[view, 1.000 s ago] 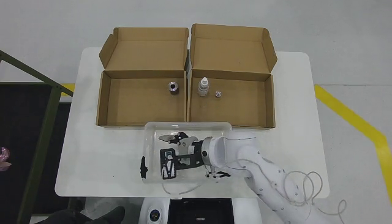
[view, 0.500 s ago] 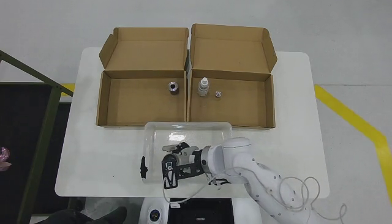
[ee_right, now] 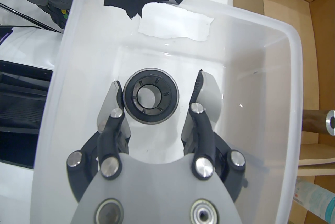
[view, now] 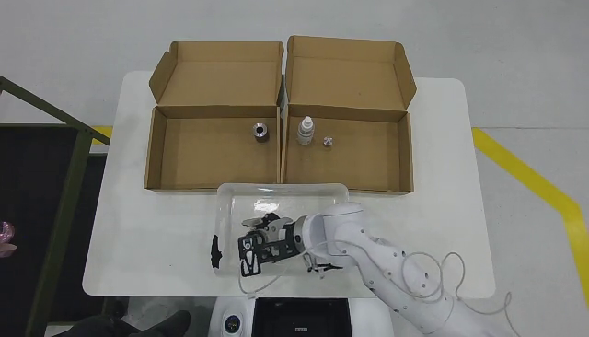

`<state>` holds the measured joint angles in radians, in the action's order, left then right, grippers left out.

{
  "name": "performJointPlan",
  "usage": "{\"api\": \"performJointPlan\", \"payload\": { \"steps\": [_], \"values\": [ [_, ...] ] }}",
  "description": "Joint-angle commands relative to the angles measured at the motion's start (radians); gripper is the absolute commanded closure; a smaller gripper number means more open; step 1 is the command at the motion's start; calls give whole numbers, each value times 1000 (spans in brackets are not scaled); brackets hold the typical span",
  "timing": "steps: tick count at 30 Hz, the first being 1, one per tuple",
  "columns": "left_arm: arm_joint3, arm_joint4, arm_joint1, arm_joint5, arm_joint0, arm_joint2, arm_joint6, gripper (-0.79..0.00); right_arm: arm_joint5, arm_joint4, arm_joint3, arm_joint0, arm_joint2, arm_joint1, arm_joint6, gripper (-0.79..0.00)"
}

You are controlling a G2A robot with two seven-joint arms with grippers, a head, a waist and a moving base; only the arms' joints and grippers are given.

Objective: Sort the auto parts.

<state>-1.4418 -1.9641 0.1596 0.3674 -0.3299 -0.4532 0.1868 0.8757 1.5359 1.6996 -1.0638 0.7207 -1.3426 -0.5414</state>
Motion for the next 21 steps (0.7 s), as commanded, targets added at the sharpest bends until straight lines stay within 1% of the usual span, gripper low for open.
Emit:
{"api": "performJointPlan", "payload": {
  "steps": [1, 4, 8, 9, 11, 12, 14, 15, 16, 17, 18, 21],
  "values": [
    [0, 0, 0, 0, 0, 0, 0, -785, -4, -3, -13, 8, -6, -2, 4, -526],
    [0, 0, 0, 0, 0, 0, 0, -785, -7, -13, -37, 20, -14, -5, 12, -526],
    [0, 0, 0, 0, 0, 0, 0, -785, -9, -23, -64, 35, -22, -9, 26, -477],
    [0, 0, 0, 0, 0, 0, 0, -785, -9, -27, -68, 37, -24, -10, 29, -391],
    [0, 0, 0, 0, 0, 0, 0, -785, -10, -36, -75, 40, -26, -11, 38, -363],
    [0, 0, 0, 0, 0, 0, 0, -785, -10, -42, -78, 41, -25, -11, 45, -332],
    [0, 0, 0, 0, 0, 0, 0, -785, -9, -54, -80, 42, -20, -10, 58, -219],
    [0, 0, 0, 0, 0, 0, 0, -785, -6, -64, -78, 43, -17, -10, 68, -200],
    [0, 0, 0, 0, 0, 0, 0, -785, -6, -59, -71, 45, -15, -9, 72, -108],
    [0, 0, 0, 0, 0, 0, 0, -785, -6, -66, -68, 43, -12, -8, 82, -65],
    [0, 0, 0, 0, 0, 0, 0, -785, -4, -68, -64, 43, -10, -7, 86, 0],
    [0, 0, 0, 0, 0, 0, 0, -785, 1, -72, -51, 43, -3, -4, 93, 0]
  ]
}}
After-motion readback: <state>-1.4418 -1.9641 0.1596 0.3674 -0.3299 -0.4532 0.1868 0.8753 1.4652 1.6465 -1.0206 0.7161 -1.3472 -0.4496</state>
